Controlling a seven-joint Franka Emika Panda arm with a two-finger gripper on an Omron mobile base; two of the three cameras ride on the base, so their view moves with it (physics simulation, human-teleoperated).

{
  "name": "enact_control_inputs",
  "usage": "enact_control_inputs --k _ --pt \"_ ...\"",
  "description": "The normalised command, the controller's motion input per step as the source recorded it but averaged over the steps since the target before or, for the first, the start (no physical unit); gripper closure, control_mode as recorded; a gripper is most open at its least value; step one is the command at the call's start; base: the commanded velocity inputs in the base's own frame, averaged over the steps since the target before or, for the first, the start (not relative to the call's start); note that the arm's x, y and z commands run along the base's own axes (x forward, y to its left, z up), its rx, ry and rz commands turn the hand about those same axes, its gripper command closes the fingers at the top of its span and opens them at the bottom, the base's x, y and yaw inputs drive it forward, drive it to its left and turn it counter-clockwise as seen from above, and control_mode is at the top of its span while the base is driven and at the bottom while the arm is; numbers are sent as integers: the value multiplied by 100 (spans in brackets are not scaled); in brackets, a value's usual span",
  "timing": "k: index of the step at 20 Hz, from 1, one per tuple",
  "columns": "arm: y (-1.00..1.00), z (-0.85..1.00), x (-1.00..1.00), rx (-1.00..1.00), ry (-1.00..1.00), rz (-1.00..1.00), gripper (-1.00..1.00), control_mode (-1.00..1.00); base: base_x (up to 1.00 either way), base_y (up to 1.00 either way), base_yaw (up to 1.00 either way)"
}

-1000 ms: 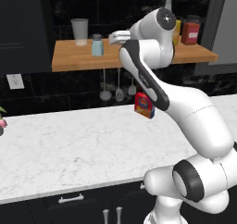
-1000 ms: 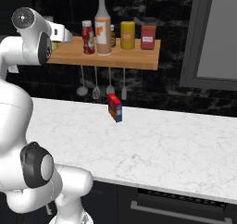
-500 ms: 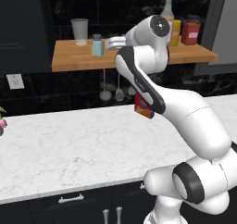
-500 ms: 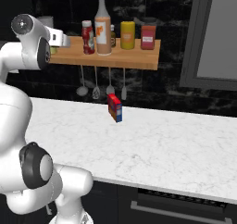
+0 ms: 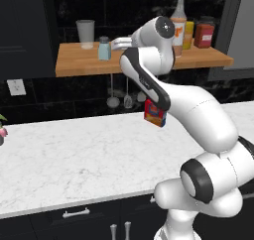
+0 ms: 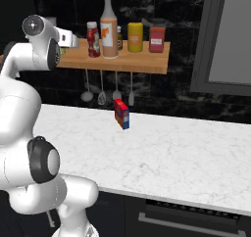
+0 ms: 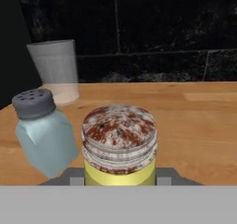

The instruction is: Put the shaker and condiment bottle from the counter next to their counterparts in the cabinet.

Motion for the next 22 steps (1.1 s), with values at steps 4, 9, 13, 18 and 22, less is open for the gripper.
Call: enact_control_inputs --k 4,9,13,18,22 --pt "8 -1 8 0 0 0 100 -100 0 0 0" --pt "16 0 23 0 0 0 100 -100 0 0 0" --pt "6 0 27 0 0 0 100 -100 0 0 0" --pt "0 -5 0 0 0 0 100 -100 0 0 0" --pt "0 0 -3 0 0 0 100 -100 0 0 0"
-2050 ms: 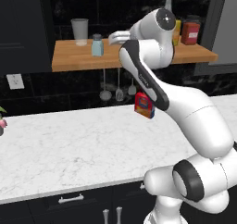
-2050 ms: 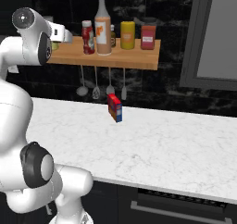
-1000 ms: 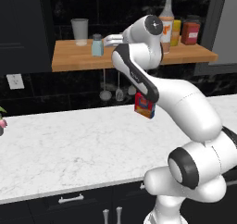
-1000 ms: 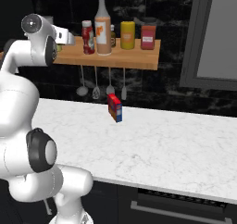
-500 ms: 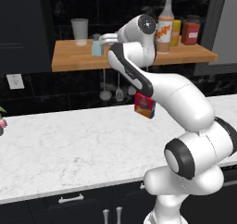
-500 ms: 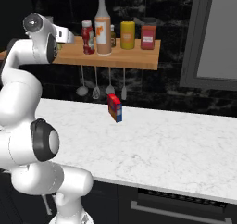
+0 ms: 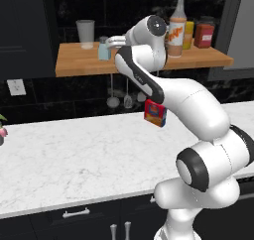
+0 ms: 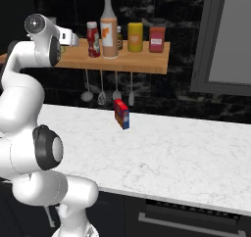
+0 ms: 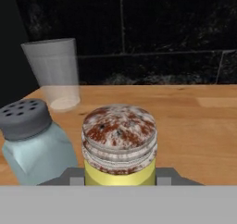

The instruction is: Put the shaker and condiment bottle from the counter next to their counterparts in the cabinet.

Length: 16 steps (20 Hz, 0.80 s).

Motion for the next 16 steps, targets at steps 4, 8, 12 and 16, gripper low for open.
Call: enact_control_inputs --k 4,8,12,16 --pt "10 0 0 0 0 0 100 -100 0 0 0" --pt "18 0 0 0 0 0 100 -100 0 0 0" --pt "14 0 0 0 0 0 100 -100 0 0 0" --pt "5 -1 10 0 0 0 100 -100 0 0 0"
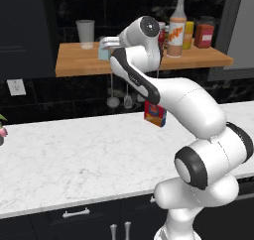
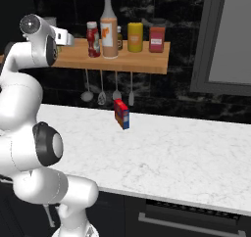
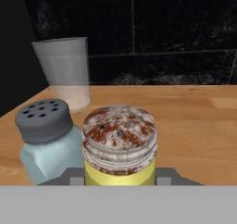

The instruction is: Put the shaker and condiment bottle from the counter next to their counterparts in the cabinet.

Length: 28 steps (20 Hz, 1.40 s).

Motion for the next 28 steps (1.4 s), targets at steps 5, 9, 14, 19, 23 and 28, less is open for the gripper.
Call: enact_control_inputs --k 5,9,14,19,23,28 --pt "0 -11 20 0 0 0 100 -100 0 0 0" --pt "0 -14 27 0 0 0 100 -100 0 0 0" --pt "0 -17 29 0 0 0 100 -100 0 0 0" --pt "0 -14 30 0 0 0 100 -100 0 0 0" --pt "3 -18 24 0 0 0 100 -100 0 0 0" --pt "0 -34 15 0 0 0 100 -100 0 0 0"
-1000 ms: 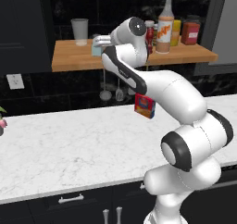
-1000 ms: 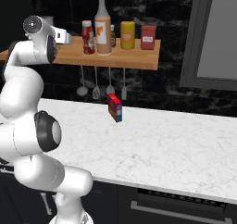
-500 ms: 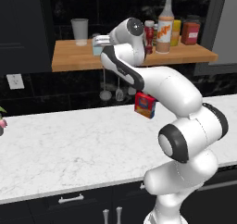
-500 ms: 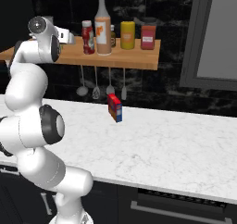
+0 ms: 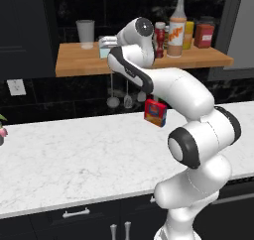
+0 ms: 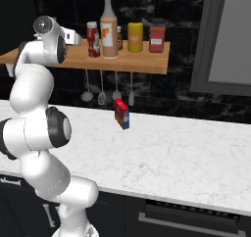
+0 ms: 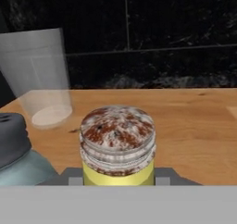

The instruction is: Put the shaker and condiment bottle from the counter next to their counterparts in the cabinet.

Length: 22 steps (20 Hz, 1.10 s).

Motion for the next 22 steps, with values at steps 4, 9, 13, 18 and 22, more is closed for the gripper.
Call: enact_control_inputs --k 4,9,13,18,22 --pt "10 -26 -34 0 0 0 100 -100 0 0 0" --pt "14 -23 -66 0 0 0 100 -100 0 0 0" --pt "0 -52 -46 0 0 0 100 -100 0 0 0" --pt "-51 -56 -3 0 0 1 100 -100 0 0 0" --pt "-8 -6 0 0 0 1 100 -100 0 0 0"
